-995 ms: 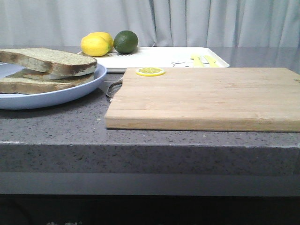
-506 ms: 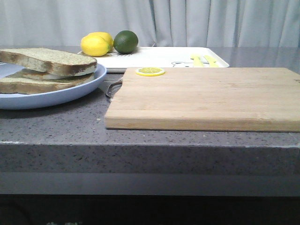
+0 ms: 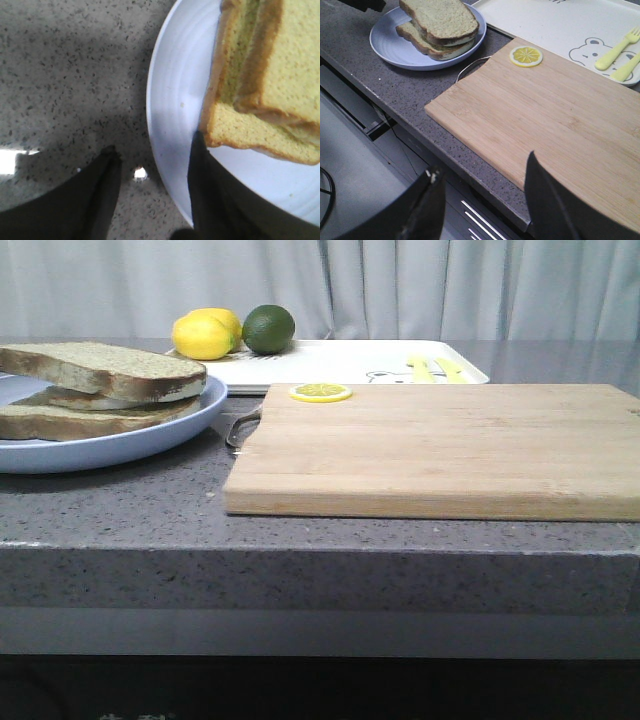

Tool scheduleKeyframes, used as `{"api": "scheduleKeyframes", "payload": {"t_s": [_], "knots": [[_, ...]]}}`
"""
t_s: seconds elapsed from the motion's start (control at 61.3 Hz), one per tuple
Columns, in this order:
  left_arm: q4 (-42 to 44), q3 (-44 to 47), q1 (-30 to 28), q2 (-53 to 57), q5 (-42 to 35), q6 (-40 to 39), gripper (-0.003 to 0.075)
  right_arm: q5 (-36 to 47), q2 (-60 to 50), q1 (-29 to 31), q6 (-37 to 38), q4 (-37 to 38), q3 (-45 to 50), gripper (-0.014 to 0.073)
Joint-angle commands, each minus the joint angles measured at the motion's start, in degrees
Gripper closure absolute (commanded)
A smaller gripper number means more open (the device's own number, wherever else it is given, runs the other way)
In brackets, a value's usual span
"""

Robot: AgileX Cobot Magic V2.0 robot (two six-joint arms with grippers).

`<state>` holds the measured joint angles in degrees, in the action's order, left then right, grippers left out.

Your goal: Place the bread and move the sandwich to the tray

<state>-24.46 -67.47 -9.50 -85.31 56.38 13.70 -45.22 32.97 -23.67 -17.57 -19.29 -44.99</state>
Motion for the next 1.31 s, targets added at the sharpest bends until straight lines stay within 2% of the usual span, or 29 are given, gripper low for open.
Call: {"api": "scheduleKeyframes", "payload": {"t_s": [0.0, 0.359, 0.62, 0.718, 0.848, 0.946, 1.289], "knots": [[-4.0, -1.9, -0.1, -0.2, -3.3, 0.3, 0.0405, 3.6, 0.0, 0.2, -0.2, -0.7, -1.3, 0.0199], [-6.7, -2.0, -0.1, -5.7, -8.0, 0.3, 0.0405, 3.6, 0.0, 0.2, -0.2, -0.7, -1.3, 0.0199], [-11.6, -2.0, -0.1, -7.7, -7.3, 1.9, 0.0414, 3.6, 0.0, 0.2, -0.2, -0.7, -1.3, 0.0199], [-11.8, -2.0, -0.1, -7.7, -7.3, 2.2, 0.0486, 3.6, 0.0, 0.2, -0.2, -0.7, -1.3, 0.0199], [-11.8, -2.0, -0.1, -7.7, -7.3, 2.9, 0.0654, 3.6, 0.0, 0.2, -0.2, -0.7, -1.3, 0.0199], [-11.8, -2.0, -0.1, -7.7, -7.3, 2.9, 0.0739, 3.6, 0.0, 0.2, -0.2, -0.7, -1.3, 0.0199], [-12.4, -2.1, -0.1, -4.9, -7.8, 7.2, 0.0741, 3.6, 0.0, 0.2, -0.2, -0.7, -1.3, 0.0199]]}}
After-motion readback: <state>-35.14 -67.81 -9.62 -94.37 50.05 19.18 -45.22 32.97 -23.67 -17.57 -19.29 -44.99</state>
